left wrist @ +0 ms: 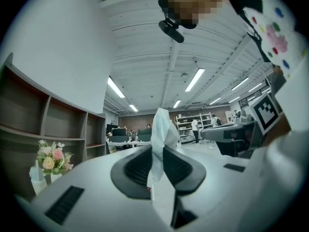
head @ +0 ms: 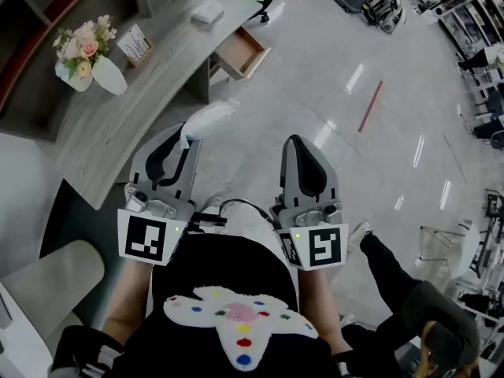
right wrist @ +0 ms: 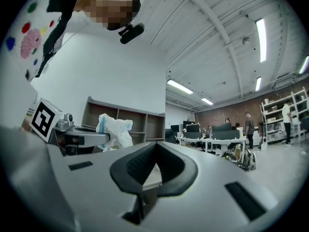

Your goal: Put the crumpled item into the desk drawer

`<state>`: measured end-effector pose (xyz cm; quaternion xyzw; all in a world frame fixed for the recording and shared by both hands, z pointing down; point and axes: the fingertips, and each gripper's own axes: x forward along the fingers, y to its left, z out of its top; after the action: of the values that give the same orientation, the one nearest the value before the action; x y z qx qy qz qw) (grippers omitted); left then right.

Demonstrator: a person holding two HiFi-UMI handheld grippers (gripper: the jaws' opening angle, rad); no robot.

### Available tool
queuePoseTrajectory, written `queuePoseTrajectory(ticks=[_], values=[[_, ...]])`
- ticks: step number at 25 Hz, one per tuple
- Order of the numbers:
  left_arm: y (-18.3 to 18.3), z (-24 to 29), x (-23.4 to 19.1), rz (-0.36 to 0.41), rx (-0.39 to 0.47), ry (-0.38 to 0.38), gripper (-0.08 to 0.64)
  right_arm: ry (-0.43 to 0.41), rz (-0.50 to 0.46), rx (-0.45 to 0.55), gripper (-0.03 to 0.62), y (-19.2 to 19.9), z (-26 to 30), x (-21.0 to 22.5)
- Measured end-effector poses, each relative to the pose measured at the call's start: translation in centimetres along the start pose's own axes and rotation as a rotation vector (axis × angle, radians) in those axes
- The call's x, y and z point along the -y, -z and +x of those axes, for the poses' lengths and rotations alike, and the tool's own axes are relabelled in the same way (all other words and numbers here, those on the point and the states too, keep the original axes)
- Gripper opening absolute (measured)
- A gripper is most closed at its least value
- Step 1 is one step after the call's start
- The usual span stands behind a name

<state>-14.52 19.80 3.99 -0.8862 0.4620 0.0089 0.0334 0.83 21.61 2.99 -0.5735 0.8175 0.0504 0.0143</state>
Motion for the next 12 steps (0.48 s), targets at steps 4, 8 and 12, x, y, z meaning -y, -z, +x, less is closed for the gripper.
queuePoseTrajectory(ticks=[4,8,12], values=[[0.0,-0.6,-0.5,-0.013,0.006,0.002,0.066,0.007,0.004,-0.003,0.005,0.1,-0.3,-0.5],[-0.1,-0.5,-0.9,-0.012,0.003,0.008,0.066,0.015,-0.012,-0.015,0.005,0.0,-0.4,-0.7],[0.2,0.4,-1.1,-0.009,-0.002,0.016,0.066,0.022,-0.013,-0.043,0.005,0.7,0.1,0.1]])
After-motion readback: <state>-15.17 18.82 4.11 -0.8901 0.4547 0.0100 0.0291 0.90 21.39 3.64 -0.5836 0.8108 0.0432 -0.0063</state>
